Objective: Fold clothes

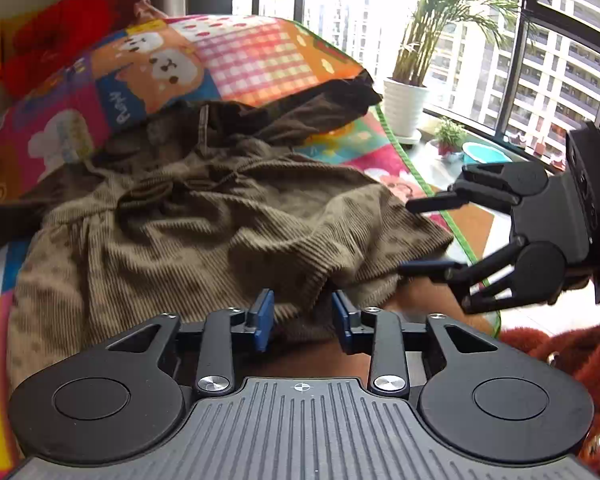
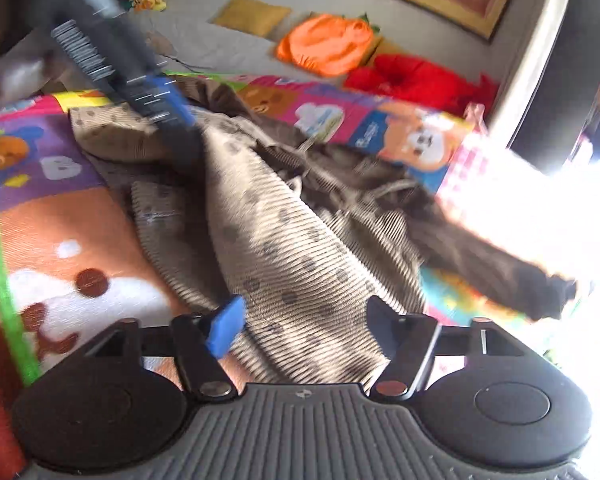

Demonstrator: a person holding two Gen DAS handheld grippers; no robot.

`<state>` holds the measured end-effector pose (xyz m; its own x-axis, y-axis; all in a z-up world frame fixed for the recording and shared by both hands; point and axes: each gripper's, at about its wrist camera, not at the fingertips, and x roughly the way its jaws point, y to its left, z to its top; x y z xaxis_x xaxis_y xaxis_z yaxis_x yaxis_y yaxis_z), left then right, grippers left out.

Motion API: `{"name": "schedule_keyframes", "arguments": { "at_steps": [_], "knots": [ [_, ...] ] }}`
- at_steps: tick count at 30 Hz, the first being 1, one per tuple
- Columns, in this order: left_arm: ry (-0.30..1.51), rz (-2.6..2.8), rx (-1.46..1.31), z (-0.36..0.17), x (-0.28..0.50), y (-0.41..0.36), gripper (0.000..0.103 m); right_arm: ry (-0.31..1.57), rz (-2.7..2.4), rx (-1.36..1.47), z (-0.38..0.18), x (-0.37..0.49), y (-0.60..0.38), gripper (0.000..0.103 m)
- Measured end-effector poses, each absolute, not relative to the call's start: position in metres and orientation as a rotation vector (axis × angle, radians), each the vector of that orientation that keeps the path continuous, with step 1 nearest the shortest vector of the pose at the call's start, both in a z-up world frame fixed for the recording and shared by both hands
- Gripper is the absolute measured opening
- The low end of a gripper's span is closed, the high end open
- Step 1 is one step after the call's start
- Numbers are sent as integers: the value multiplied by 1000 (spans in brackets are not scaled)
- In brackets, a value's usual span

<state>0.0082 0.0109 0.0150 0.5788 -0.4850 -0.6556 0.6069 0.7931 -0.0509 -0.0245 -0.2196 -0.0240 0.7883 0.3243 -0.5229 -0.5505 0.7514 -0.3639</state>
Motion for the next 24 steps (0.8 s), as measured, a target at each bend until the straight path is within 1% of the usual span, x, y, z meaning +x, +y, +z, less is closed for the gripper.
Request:
{"name": "schedule_keyframes", "arguments": {
  "at_steps": [3,4,5,6,8,10,13,15,16,18,19,20,24],
  "knots": [
    [750,-587,158,3,-12,32,60,482,508,-520,-25,-33,-239,57],
    [751,-549,143,2,-15,42,62,490,505,-521,-26,-36,-242,54],
    [752,-509,132,0,-17,52,68,499,501,-523,-27,-39,-245,51],
    [751,-461,145,-2,-14,58,72,499,499,-529,-28,-42,-246,50],
    [749,-365,169,-6,-8,72,73,496,498,-532,-29,-45,-245,45],
    [746,-268,193,-11,-3,85,73,497,510,-507,-27,-41,-240,42],
    [748,-140,257,-18,5,101,75,509,523,-518,-27,-35,-232,42],
    [744,-104,279,-18,5,110,87,499,505,-566,-30,-36,-230,42],
    [741,-89,279,-19,4,113,87,491,496,-585,-30,-36,-230,42],
    [737,-56,275,-19,2,121,87,505,472,-567,-28,-36,-240,32],
    [735,-40,273,-19,1,124,87,513,460,-557,-26,-36,-245,17],
    [733,-24,271,-19,0,128,86,520,448,-546,-25,-36,-250,7],
    [741,28,262,-16,-10,143,82,551,400,-503,-19,-35,-270,5]
  ]
}}
